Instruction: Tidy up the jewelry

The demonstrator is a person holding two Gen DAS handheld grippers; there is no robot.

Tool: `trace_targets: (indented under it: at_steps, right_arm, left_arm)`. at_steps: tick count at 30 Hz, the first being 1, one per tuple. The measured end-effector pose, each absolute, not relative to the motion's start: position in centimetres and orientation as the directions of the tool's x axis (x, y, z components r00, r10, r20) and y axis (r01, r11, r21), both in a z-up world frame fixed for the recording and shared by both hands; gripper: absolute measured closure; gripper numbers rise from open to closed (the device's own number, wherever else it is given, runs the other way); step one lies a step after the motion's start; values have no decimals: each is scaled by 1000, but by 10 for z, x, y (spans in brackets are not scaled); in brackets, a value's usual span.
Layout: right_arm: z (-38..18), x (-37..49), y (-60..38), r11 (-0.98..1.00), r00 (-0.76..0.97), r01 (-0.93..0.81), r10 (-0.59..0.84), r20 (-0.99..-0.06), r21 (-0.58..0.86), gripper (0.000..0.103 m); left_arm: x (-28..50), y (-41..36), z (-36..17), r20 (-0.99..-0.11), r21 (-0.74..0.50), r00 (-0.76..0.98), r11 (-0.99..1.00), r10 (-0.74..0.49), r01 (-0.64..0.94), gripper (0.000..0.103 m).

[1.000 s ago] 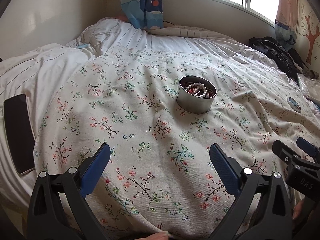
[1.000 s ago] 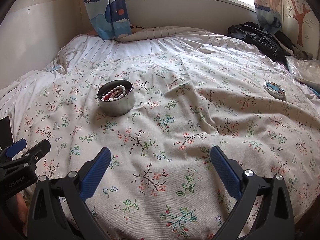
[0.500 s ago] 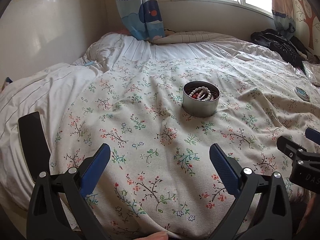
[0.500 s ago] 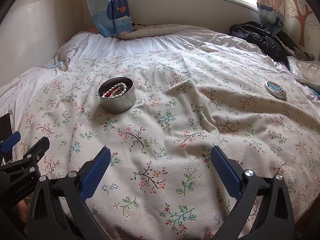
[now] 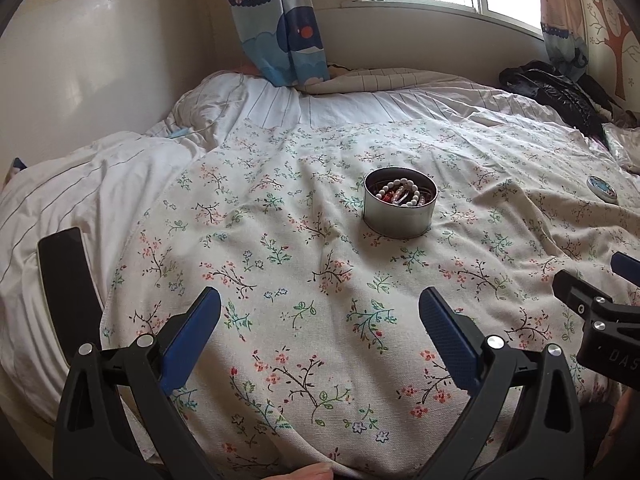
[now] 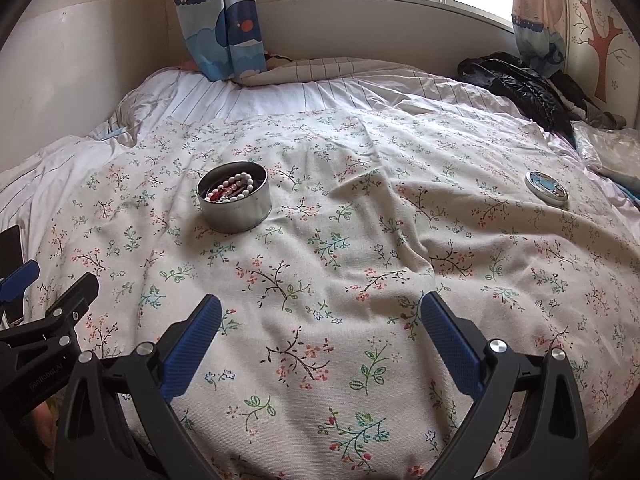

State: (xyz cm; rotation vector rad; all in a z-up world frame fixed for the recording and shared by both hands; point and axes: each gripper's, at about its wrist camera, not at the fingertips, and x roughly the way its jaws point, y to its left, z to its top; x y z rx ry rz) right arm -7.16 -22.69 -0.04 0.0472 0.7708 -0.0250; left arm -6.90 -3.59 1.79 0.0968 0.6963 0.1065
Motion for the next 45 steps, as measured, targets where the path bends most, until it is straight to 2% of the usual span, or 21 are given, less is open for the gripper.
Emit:
trace_targets:
  at_steps: [45]
  right_arm:
    - [-1,-72,-227,999,716,39,-6,-698,31,7]
  left_arm:
    - [-65,-36,15,-655,110,746,992,121,-64,8]
